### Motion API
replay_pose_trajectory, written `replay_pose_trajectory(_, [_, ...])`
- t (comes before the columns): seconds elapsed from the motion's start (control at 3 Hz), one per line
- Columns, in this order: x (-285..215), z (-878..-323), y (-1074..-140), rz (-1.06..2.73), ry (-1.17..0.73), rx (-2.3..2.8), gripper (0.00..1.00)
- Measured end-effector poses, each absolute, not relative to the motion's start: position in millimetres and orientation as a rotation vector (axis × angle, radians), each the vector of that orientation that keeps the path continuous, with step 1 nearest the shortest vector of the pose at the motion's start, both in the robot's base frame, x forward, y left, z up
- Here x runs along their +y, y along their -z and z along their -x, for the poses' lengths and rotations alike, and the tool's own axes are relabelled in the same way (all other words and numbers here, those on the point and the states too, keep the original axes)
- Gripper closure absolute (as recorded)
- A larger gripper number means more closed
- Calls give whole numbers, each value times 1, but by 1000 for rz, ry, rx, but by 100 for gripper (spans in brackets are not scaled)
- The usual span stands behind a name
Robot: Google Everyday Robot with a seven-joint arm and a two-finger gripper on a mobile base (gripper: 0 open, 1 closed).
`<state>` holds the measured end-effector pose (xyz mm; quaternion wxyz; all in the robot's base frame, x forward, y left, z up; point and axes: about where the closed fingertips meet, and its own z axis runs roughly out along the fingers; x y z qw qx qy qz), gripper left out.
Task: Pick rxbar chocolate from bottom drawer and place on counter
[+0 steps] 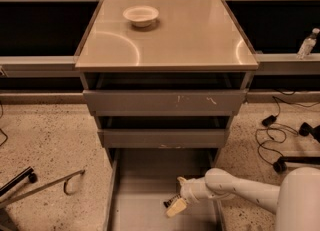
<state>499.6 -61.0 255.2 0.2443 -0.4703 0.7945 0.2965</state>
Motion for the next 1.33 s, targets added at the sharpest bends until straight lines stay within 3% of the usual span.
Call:
replay_pose_trajectory(0.67, [-88,-540,-212,1286,-646,2246,0])
replay_pose_trajectory(1.33, [-86,-540,-205,1296,-631,2252,0])
